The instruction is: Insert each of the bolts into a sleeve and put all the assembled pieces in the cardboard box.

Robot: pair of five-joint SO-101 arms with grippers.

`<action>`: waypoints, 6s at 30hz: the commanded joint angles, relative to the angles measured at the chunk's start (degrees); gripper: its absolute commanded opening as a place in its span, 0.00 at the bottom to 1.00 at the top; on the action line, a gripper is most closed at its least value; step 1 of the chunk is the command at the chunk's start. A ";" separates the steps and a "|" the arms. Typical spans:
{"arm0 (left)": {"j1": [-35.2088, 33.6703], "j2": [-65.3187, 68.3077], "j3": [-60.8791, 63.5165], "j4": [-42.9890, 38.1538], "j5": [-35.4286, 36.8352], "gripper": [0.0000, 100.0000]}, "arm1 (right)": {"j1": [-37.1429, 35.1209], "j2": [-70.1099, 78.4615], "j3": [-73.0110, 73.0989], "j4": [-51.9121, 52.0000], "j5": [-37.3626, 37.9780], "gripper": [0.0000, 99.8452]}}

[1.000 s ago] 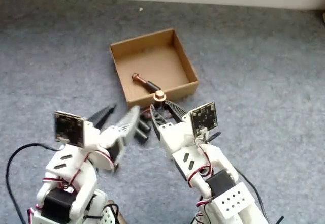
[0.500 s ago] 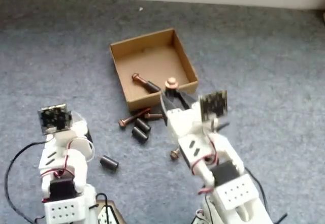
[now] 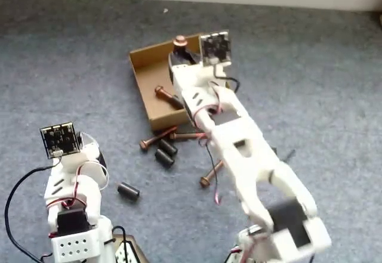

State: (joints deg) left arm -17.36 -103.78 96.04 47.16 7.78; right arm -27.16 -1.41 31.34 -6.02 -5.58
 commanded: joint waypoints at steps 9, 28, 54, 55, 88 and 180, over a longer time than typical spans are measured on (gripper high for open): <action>-1.01 -0.57 1.10 0.00 -0.70 0.01 | 3.30 11.21 -13.05 6.29 -0.53 0.16; -1.19 -0.66 1.10 -0.09 -0.79 0.01 | -8.31 -20.70 -14.55 62.90 -0.35 0.19; -1.19 -0.66 1.10 0.09 -0.79 0.01 | -19.38 10.77 -15.08 66.59 8.09 0.19; -1.19 -0.66 1.10 0.18 -0.79 0.01 | -19.38 11.47 -15.25 66.59 8.09 0.19; -1.19 -0.57 1.10 0.18 -0.79 0.01 | -22.64 3.38 -3.56 67.30 14.15 0.01; 42.95 112.04 -84.79 18.99 59.60 0.27 | 28.26 -58.68 40.92 36.88 -14.33 0.00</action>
State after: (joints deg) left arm 25.10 4.97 15.87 66.77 59.03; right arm 0.35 -58.37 73.10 32.22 -19.21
